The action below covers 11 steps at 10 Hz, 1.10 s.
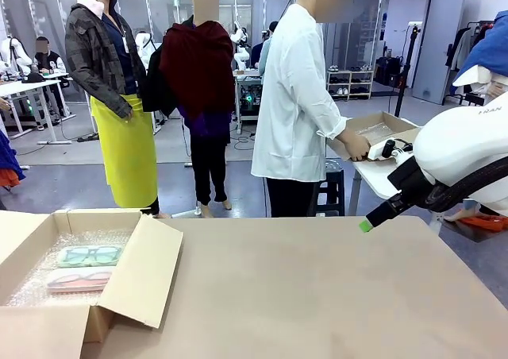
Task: Pack the glasses set securely to prepare it for shipping.
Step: Position the Package Box on the left side of the table.
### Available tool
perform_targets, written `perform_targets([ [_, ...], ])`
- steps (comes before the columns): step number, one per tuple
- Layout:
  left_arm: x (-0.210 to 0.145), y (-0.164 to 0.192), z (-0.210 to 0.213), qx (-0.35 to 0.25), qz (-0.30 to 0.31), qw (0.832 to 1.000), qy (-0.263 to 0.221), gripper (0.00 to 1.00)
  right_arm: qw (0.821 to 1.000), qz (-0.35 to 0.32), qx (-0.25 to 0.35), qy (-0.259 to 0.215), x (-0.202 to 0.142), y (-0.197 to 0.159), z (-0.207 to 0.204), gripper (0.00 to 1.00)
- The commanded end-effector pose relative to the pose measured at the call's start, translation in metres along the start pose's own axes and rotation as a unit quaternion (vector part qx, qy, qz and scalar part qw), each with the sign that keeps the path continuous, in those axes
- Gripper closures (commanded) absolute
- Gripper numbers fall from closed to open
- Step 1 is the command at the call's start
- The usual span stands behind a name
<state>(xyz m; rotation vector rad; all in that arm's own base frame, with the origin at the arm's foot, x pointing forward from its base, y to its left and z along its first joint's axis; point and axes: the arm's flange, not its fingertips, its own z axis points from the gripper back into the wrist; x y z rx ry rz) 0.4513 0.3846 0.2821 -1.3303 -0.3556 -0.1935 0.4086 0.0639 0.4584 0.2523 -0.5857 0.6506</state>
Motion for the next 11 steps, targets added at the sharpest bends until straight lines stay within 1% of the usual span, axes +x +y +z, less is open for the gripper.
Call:
perform_targets([
  [1, -0.004, -0.011, -0.008, 0.028, 0.007, 0.999, -0.025, 0.23, 1.000, 0.000, -0.003, -0.004, -0.001, 0.003, -0.001, 0.00],
  [2, -0.006, -0.013, -0.011, 0.031, 0.006, 0.999, -0.024, 0.24, 1.000, 0.000, -0.003, -0.004, -0.001, 0.003, -0.001, 0.00],
  [3, -0.007, -0.015, -0.012, 0.036, 0.005, 0.999, -0.031, 0.00, 1.000, 0.000, -0.003, -0.004, -0.001, 0.003, -0.001, 0.00],
  [5, -0.008, -0.024, 0.002, 0.088, -0.007, 0.995, -0.041, 0.00, 1.000, 0.000, -0.003, -0.004, -0.001, 0.003, -0.001, 0.00],
  [6, -0.005, -0.044, 0.017, 0.107, -0.026, 0.992, -0.053, 0.17, 1.000, 0.000, -0.003, -0.004, -0.001, 0.003, -0.001, 0.00],
  [7, 0.006, -0.079, 0.030, 0.140, -0.056, 0.987, -0.060, 0.07, 1.000, 0.000, -0.003, -0.004, -0.001, 0.003, -0.001, 0.00],
  [8, 0.020, -0.120, 0.027, 0.168, -0.093, 0.981, -0.039, 0.00, 1.000, 0.000, -0.003, -0.004, -0.001, 0.003, -0.001, 0.00],
  [9, 0.036, -0.164, 0.004, 0.185, -0.134, 0.974, -0.008, 0.00, 1.000, 0.000, -0.003, -0.004, -0.001, 0.003, -0.001, 0.00],
  [10, 0.050, -0.208, -0.030, 0.225, -0.175, 0.958, 0.038, 0.00, 1.000, 0.000, -0.003, -0.004, -0.001, 0.003, -0.001, 0.00],
  [11, 0.063, -0.244, -0.067, 0.272, -0.216, 0.935, 0.075, 0.00, 1.000, 0.000, -0.003, -0.004, -0.001, 0.003, -0.001, 0.00],
])
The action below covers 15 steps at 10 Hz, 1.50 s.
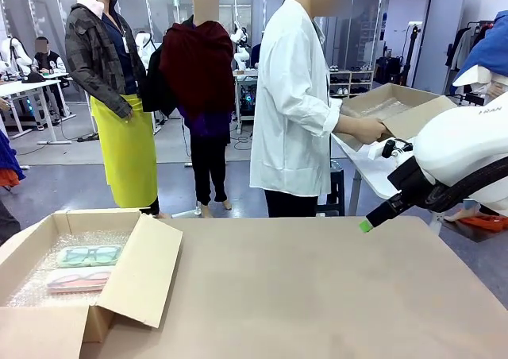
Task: Pack the glasses set securely to prepare it for shipping.
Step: Position the Package Box on the left side of the table.
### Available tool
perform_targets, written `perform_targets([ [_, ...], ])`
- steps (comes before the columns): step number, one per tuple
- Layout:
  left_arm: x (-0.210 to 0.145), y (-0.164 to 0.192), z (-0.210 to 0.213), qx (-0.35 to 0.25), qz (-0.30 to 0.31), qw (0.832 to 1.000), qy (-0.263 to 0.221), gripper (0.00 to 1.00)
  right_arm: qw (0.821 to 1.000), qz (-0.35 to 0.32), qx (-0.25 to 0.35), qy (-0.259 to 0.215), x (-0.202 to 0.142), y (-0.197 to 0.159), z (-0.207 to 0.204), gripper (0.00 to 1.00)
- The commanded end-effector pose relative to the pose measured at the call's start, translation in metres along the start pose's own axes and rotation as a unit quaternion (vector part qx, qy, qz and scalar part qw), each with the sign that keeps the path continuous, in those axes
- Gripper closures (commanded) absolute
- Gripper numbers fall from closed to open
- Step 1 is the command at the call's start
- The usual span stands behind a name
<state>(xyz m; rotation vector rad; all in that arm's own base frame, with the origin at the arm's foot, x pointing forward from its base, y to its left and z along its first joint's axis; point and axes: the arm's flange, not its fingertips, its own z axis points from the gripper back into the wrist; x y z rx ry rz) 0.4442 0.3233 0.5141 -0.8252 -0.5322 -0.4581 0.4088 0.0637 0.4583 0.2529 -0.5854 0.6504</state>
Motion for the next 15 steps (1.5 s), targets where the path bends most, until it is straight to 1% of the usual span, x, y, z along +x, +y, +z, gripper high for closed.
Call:
perform_targets([
  [1, 0.032, -0.079, -0.072, 0.057, -0.080, 0.993, 0.070, 0.00, 1.000, 0.000, -0.004, -0.004, -0.001, 0.003, 0.000, 0.00],
  [2, 0.048, -0.106, -0.103, 0.069, -0.109, 0.986, 0.109, 0.00, 1.000, 0.000, -0.004, -0.004, -0.001, 0.003, 0.000, 0.00],
  [3, 0.060, -0.126, -0.129, 0.086, -0.131, 0.975, 0.157, 0.00, 1.000, 0.000, -0.004, -0.004, -0.001, 0.003, 0.000, 0.00],
  [5, 0.078, -0.151, -0.176, 0.113, -0.112, 0.968, 0.195, 0.00, 1.000, 0.000, -0.004, -0.004, -0.001, 0.003, 0.000, 0.00],
  [6, 0.075, -0.166, -0.194, 0.131, -0.091, 0.969, 0.187, 0.00, 1.000, 0.000, -0.004, -0.004, -0.001, 0.003, 0.000, 0.00],
  [7, 0.066, -0.181, -0.211, 0.154, -0.085, 0.966, 0.189, 0.00, 1.000, 0.000, -0.004, -0.004, -0.001, 0.003, 0.000, 0.00],
  [8, 0.052, -0.192, -0.223, 0.176, -0.102, 0.960, 0.190, 0.00, 1.000, 0.000, -0.004, -0.004, -0.001, 0.003, 0.000, 0.00],
  [9, 0.038, -0.197, -0.231, 0.189, -0.127, 0.958, 0.172, 0.00, 1.000, 0.000, -0.004, -0.004, -0.001, 0.003, 0.000, 0.00],
  [10, 0.028, -0.199, -0.236, 0.204, -0.142, 0.953, 0.171, 0.00, 1.000, 0.000, -0.004, -0.004, -0.001, 0.003, 0.000, 0.00],
  [11, 0.022, -0.199, -0.233, 0.184, -0.146, 0.956, 0.178, 0.00, 1.000, 0.000, -0.004, -0.004, -0.001, 0.003, 0.000, 0.00],
  [12, 0.048, -0.192, -0.233, 0.170, -0.125, 0.961, 0.179, 0.00, 1.000, 0.000, -0.004, -0.004, -0.001, 0.003, 0.000, 0.00],
  [15, 0.048, -0.192, -0.233, 0.170, -0.125, 0.961, 0.179, 0.00, 1.000, 0.000, -0.004, -0.004, -0.001, 0.003, 0.000, 0.00],
])
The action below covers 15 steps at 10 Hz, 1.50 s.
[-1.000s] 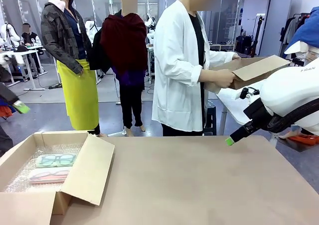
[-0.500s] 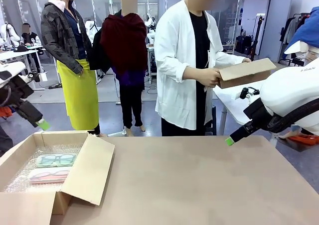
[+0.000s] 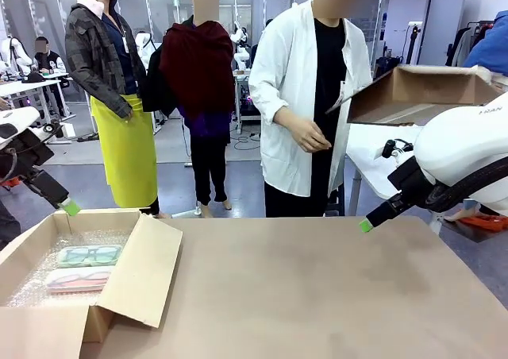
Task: Pack the glasses set securely to prepare it for shipping.
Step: Position the Package Box on the left side of the table.
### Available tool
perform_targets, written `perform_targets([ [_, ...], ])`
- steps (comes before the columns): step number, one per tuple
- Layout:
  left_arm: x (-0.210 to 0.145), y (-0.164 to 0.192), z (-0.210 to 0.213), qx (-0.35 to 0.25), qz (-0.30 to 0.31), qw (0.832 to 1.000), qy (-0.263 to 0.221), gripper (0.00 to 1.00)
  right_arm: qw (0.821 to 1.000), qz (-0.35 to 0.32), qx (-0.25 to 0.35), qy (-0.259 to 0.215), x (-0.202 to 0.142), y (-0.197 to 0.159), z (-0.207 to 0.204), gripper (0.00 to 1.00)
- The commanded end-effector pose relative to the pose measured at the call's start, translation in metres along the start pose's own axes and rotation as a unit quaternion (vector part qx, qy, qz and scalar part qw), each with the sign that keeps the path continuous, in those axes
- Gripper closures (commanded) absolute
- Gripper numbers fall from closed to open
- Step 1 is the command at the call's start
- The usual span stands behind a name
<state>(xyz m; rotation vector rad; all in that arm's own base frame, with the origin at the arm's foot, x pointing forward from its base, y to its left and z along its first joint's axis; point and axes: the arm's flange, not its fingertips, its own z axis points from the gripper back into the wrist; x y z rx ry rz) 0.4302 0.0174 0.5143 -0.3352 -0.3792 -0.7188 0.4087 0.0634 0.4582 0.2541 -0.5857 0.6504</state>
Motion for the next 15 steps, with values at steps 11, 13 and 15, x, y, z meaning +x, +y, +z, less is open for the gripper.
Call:
perform_targets([
  [11, 0.0037, 0.0012, 0.0044, -0.001, 0.006, 1.000, 0.008, 0.00, 1.000, 0.000, -0.004, -0.003, -0.0009, 0.0034, -0.0006, 0.00],
  [13, 0.0037, 0.0012, 0.0044, -0.001, 0.006, 1.000, 0.008, 0.00, 1.000, 0.000, -0.004, -0.003, -0.0009, 0.0034, -0.0006, 0.00],
  [15, 0.0037, 0.0012, 0.0044, -0.001, 0.006, 1.000, 0.008, 0.00, 1.000, 0.000, -0.004, -0.003, -0.0009, 0.0034, -0.0006, 0.00],
])
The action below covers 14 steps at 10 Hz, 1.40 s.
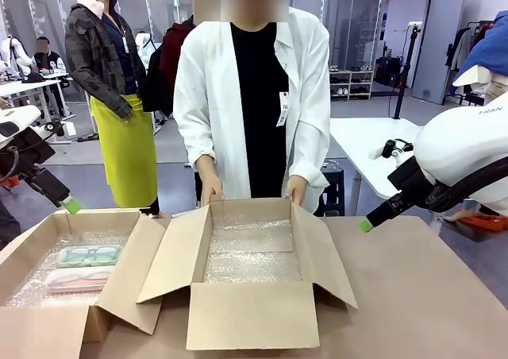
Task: Pack the glasses set securely to prepare it for shipping.
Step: Position the Package Box on the left side of the table.
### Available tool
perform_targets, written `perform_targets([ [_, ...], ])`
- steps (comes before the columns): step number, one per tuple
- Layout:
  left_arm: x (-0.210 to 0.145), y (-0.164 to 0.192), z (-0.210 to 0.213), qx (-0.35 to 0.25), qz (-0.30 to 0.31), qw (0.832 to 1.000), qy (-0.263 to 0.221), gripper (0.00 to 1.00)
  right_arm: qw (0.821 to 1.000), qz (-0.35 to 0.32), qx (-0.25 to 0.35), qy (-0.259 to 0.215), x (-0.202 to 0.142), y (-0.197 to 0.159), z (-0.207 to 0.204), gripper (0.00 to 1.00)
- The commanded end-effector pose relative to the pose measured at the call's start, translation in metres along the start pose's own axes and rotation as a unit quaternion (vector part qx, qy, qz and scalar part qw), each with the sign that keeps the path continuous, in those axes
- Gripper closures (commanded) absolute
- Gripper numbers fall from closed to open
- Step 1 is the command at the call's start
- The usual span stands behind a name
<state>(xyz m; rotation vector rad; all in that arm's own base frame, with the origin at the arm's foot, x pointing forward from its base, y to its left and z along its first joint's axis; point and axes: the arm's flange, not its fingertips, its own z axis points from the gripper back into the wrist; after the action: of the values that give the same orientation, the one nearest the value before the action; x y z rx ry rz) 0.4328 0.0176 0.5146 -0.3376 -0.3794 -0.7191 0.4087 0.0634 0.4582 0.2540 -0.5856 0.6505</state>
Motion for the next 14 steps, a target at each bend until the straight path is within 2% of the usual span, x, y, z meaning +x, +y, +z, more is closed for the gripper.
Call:
perform_targets([
  [1, 0.0019, -0.0006, 0.0046, 0.001, 0.006, 1.000, 0.008, 0.00, 1.000, 0.000, -0.004, -0.003, -0.0009, 0.0034, -0.0006, 0.00],
  [14, 0.0019, -0.0006, 0.0046, 0.001, 0.006, 1.000, 0.008, 0.00, 1.000, 0.000, -0.004, -0.003, -0.0009, 0.0034, -0.0006, 0.00],
])
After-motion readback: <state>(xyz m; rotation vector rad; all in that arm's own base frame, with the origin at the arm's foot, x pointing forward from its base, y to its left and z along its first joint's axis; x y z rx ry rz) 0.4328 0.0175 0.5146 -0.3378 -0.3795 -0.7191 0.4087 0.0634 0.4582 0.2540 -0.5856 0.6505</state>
